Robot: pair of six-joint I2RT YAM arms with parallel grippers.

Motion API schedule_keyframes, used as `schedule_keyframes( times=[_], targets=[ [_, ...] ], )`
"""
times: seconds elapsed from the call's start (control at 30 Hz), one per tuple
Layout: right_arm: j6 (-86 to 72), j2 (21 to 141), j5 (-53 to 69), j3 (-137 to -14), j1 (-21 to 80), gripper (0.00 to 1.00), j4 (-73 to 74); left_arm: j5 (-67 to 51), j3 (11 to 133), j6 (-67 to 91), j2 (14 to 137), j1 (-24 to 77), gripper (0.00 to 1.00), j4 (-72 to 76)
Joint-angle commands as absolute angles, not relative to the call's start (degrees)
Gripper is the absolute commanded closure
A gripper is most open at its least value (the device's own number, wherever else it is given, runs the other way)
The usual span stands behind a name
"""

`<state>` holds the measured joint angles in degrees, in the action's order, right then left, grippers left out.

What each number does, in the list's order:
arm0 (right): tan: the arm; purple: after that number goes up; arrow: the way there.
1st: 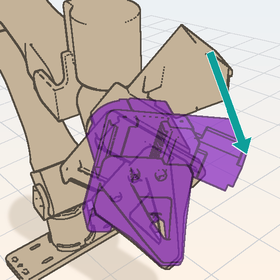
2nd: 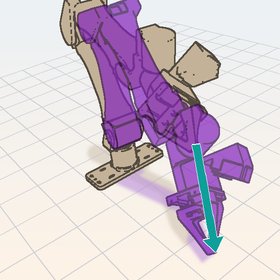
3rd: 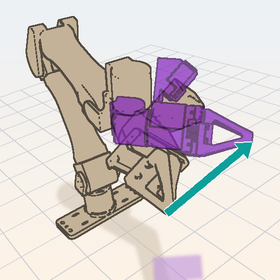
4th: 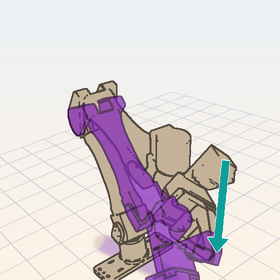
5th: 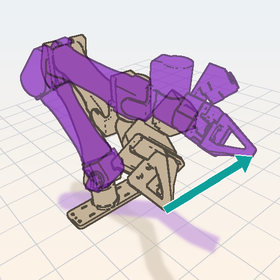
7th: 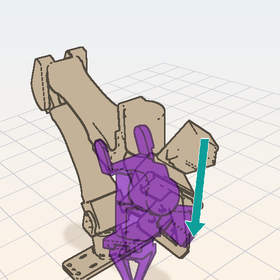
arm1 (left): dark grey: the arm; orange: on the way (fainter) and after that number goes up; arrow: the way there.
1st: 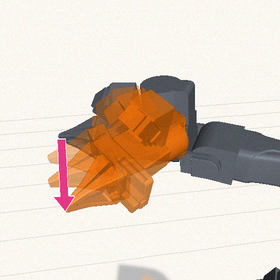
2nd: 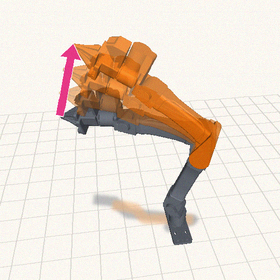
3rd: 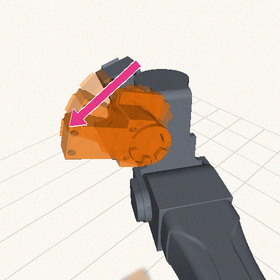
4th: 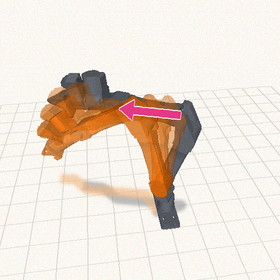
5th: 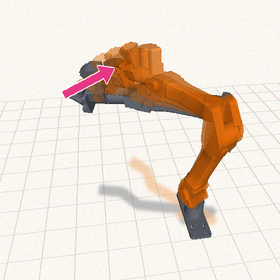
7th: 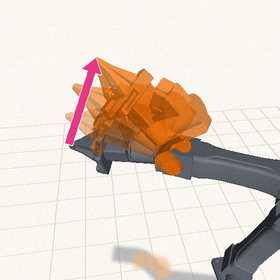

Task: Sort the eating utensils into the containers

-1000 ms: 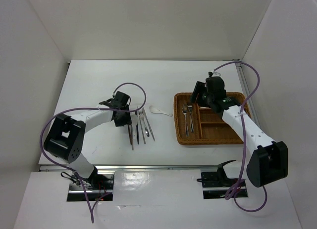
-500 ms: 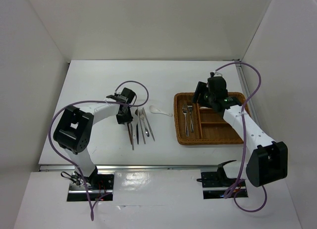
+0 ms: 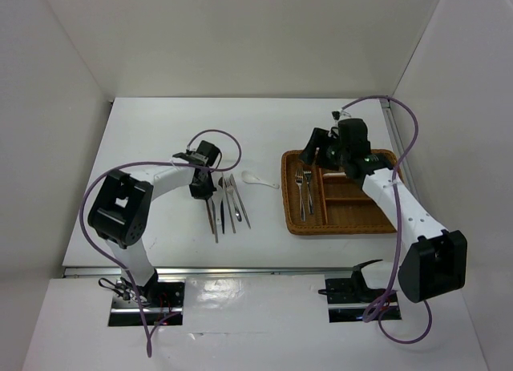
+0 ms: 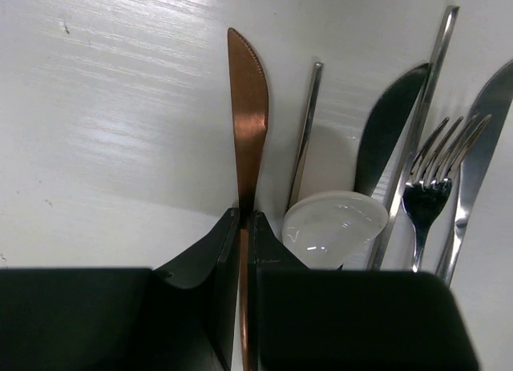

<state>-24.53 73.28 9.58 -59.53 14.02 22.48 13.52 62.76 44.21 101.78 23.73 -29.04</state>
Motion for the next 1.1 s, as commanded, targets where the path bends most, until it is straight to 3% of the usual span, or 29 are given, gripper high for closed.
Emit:
schedule_keyframes(
  times=[0.0,0.23,0.53,0.73,1.07],
  targets=[
    [-22.7,71.4,23.4,-58.7,16.2,0.31,14.9,10.2,60.6,46.5,102.4,24.1,0.88,-29.1],
    [-23.2,73.5,23.8,-57.7,28.7,0.28,7.9,11.3,67.4,45.2,92.5,24.1,0.88,-33.2],
    [-23.8,79.9,25.7,-60.4,37.9,0.25,1.1,3.4,70.6,44.6,84.6,25.2,0.86,-33.6],
    [-21.5,85.1,17.1,-64.6,46.7,0.17,2.5,-1.4,70.0,46.6,82.4,26.3,0.85,-29.9],
    [-23.0,89.2,9.5,-68.2,48.8,0.15,5.8,-3.8,70.0,47.1,77.8,27.9,0.84,-28.0]
  ],
)
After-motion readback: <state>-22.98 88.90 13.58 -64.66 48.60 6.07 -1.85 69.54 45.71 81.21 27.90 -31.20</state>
